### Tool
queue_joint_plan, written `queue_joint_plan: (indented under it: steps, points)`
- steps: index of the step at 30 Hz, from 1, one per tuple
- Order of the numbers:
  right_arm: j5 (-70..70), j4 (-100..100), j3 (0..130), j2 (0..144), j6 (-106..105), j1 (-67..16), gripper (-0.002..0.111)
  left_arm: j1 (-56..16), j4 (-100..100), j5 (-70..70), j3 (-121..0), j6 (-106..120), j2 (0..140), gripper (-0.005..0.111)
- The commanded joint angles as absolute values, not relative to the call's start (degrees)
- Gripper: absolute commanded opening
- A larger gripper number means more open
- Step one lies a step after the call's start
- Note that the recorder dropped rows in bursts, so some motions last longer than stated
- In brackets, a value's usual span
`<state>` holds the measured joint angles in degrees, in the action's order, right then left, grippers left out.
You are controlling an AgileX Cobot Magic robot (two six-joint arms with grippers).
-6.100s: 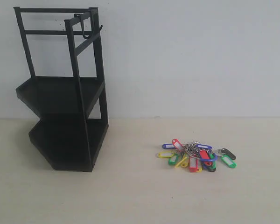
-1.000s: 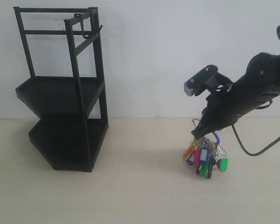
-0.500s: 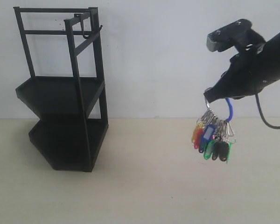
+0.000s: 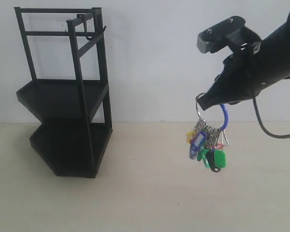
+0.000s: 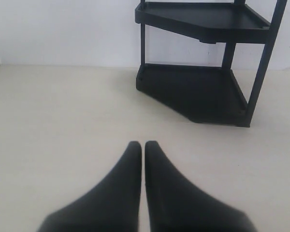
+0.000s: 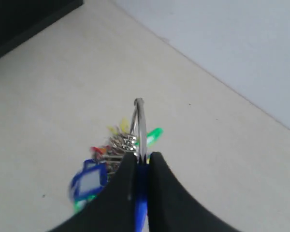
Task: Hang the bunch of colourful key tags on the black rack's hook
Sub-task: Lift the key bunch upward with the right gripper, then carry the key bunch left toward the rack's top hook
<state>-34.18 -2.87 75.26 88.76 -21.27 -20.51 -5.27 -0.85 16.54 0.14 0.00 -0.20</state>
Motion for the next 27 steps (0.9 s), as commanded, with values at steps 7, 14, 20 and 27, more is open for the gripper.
queue_joint_plan:
  steps: [7,14,20,27]
  points:
    - [-31.9,3.1,75.4,88.0,-20.6,-25.5,0.000,-5.1,-1.0,16.3,0.0,0.0,0.0,0.004]
    - [-27.2,4.5,75.4,87.9,-13.8,-26.5,0.000,-5.1,-1.0,16.3,0.0,0.0,0.0,0.004]
    - [-25.2,10.2,75.7,87.9,-0.8,-25.8,0.000,-5.1,-1.0,16.3,0.0,0.0,0.0,0.004]
    - [-21.4,9.8,75.7,88.0,2.0,-27.1,0.000,-5.1,-1.0,16.3,0.0,0.0,0.0,0.004]
